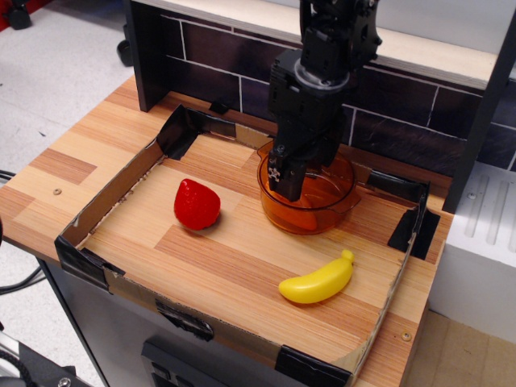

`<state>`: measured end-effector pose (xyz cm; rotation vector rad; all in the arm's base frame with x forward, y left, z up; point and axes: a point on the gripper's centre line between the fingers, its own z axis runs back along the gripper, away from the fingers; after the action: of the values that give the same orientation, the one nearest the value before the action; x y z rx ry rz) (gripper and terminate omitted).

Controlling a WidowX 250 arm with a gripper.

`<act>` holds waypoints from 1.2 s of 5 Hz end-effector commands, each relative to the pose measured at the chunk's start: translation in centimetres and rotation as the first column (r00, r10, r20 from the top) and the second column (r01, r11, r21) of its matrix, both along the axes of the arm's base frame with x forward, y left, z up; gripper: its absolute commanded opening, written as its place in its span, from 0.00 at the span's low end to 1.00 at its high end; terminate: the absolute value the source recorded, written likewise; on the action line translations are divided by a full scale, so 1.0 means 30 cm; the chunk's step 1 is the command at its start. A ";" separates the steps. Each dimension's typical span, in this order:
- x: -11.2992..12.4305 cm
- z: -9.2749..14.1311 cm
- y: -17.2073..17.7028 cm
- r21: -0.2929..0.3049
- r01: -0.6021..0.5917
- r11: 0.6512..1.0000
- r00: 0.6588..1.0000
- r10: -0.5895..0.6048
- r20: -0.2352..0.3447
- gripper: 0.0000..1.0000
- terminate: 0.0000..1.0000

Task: Take carrot out of pot

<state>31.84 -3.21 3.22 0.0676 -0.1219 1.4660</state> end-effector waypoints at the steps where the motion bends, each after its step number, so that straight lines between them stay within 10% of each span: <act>1: 0.039 0.001 -0.001 0.013 -0.001 1.000 0.999 0.001 0.038 1.00 0.00; 5: 0.036 -0.050 0.003 0.043 0.006 0.999 0.999 -0.008 0.051 1.00 0.00; 6: 0.036 -0.042 0.004 0.034 0.007 0.999 0.998 -0.009 0.056 0.00 0.00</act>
<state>32.01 -3.39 0.78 0.0850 -0.1643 1.4573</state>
